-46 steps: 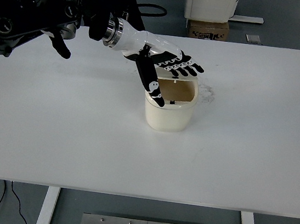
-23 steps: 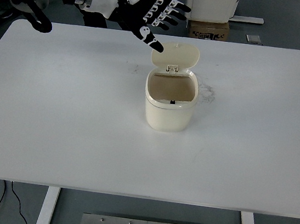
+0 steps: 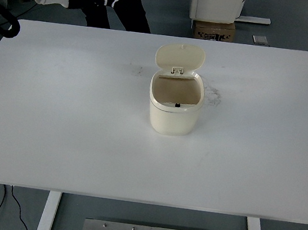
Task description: Open trash can
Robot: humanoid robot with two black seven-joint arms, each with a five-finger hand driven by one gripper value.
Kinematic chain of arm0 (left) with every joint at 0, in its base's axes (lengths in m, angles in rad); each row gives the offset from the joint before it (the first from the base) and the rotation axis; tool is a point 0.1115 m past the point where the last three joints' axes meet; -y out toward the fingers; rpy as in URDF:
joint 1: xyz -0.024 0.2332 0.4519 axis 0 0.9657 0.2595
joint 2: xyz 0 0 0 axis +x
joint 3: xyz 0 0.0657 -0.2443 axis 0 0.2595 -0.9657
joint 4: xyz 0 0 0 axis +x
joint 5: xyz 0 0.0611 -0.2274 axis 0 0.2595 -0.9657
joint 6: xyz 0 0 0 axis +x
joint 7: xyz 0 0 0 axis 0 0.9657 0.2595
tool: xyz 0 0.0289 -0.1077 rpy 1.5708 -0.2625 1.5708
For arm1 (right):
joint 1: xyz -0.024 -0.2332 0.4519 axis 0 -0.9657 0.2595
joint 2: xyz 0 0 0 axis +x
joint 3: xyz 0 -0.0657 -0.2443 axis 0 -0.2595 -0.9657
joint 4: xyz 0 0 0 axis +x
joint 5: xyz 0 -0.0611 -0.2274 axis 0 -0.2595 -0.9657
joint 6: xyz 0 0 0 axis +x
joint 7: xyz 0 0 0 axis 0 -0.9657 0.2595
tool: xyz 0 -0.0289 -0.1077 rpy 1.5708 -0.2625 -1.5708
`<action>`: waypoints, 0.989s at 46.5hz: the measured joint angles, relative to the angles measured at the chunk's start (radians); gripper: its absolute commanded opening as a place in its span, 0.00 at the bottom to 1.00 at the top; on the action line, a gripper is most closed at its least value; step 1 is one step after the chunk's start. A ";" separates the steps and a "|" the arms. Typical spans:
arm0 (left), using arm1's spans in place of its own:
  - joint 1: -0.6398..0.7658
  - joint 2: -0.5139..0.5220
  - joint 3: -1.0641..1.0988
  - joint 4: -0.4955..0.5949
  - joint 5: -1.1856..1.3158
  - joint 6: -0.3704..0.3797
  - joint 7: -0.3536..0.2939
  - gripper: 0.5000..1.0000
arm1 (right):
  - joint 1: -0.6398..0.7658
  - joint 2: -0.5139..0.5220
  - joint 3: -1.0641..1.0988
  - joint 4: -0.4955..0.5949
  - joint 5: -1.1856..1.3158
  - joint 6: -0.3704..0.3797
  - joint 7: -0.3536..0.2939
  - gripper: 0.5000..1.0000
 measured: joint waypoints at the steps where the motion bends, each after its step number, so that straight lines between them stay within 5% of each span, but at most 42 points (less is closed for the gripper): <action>1: 0.010 0.002 -0.007 0.010 -0.015 0.009 -0.001 1.00 | 0.000 0.000 0.000 0.000 0.000 0.000 0.000 0.98; 29: 0.342 0.012 -0.408 0.158 -0.152 0.267 -0.051 1.00 | 0.000 0.000 0.000 0.000 0.000 0.000 0.000 0.98; 46: 0.481 0.011 -0.532 0.210 -0.230 0.300 -0.052 1.00 | 0.000 0.000 0.000 0.000 0.000 0.000 0.000 0.98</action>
